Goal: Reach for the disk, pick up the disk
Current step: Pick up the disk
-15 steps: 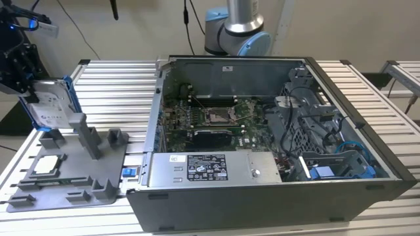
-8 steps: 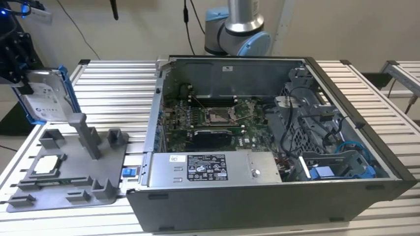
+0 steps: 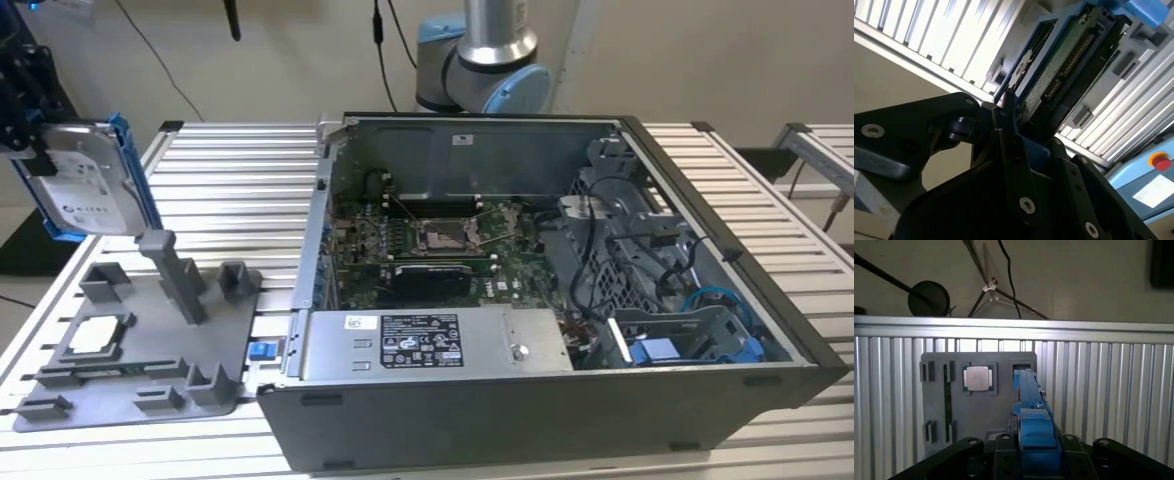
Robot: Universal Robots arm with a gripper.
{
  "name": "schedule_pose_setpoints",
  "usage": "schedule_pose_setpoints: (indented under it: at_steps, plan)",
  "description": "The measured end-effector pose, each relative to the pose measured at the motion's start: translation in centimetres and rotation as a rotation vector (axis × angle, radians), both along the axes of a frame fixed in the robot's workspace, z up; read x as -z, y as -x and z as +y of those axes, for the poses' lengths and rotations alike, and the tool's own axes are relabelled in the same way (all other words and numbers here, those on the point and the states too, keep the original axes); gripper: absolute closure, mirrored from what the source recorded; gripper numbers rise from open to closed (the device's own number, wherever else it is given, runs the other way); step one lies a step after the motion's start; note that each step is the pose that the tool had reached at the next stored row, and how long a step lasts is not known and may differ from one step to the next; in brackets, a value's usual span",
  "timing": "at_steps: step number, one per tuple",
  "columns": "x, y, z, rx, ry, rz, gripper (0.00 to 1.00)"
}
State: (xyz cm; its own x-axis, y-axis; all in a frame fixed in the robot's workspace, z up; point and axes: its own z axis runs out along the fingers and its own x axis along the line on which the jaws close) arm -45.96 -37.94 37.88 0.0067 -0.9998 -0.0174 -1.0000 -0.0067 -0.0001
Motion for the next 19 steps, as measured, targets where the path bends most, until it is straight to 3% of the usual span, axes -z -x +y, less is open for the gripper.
schedule_pose_setpoints:
  at_steps: [13, 15, 19]
  plan:
    - [-3.58, 0.0, 0.00, 0.000, -0.0002, -0.0008, 1.00]
    - [-3.77, 0.0, -0.01, 0.000, -0.0044, -0.0071, 1.00]
    - [-3.84, 0.2, 0.01, 0.000, -0.0337, -0.0279, 1.00]
